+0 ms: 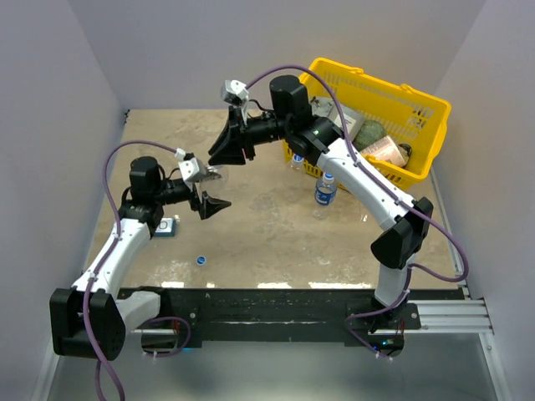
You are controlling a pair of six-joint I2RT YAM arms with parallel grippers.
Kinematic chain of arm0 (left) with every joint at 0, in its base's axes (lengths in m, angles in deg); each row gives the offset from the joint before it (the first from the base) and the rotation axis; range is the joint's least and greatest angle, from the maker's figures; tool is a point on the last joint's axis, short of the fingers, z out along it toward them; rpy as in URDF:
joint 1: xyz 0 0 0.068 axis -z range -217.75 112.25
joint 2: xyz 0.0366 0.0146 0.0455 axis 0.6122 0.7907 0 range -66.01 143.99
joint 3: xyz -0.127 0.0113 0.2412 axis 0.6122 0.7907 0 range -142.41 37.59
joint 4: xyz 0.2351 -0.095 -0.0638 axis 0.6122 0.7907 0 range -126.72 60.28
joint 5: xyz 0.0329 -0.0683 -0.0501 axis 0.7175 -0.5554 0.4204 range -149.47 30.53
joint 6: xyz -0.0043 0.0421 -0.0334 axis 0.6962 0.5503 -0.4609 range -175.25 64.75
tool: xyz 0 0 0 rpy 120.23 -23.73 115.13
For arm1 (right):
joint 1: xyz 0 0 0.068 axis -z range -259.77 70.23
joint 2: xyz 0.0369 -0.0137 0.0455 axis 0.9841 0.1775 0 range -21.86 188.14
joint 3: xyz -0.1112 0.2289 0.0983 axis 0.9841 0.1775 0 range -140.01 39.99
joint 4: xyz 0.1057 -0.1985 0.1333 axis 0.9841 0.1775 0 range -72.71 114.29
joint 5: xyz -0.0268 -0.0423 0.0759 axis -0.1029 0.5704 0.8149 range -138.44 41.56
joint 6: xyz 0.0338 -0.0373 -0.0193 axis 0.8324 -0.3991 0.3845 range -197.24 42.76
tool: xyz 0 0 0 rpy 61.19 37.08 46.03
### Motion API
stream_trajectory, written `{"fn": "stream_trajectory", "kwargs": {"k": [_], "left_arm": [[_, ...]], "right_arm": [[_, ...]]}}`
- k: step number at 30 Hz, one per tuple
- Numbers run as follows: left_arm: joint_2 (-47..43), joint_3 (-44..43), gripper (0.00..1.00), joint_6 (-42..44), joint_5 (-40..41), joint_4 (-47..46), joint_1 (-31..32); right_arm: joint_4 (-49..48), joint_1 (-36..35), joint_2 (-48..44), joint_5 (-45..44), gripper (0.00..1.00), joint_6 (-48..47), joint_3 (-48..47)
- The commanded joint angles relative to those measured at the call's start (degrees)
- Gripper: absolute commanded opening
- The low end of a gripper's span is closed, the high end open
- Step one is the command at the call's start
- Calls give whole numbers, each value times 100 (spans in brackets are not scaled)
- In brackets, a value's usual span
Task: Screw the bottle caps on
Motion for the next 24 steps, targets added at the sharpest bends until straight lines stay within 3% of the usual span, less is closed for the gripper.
{"fn": "stream_trajectory", "kwargs": {"k": [1, 10, 12, 14, 17, 19, 20, 23, 24], "left_arm": [[17, -320, 93, 14, -239, -145, 19], [122, -408, 70, 136, -372, 83, 19], [122, -390, 65, 137, -354, 101, 19], [105, -381, 55, 102, -232, 92, 19], [17, -346, 47, -48, 67, 118, 2], [-167, -224, 32, -284, 461, 49, -25], [-237, -162, 16, -416, 646, -47, -42], [-510, 31, 0, -942, 1743, -425, -69], [-563, 14, 0, -1353, 2121, -635, -104]], "right_arm": [[-333, -4, -87, 175, 2, 249, -228], [-482, -4, -8, 87, 3, 355, -192], [-447, -12, -8, 70, 16, 311, -219], [-351, 22, -26, 26, 41, 189, -410], [-69, 259, -262, -377, 62, -232, -702], [-95, 513, -673, -763, 66, -532, -527], [-122, 567, -815, -1287, 67, -663, -196], [27, 577, -1255, -2379, 65, -1305, 542], [132, 568, -1335, -2530, 63, -1524, 729]]}}
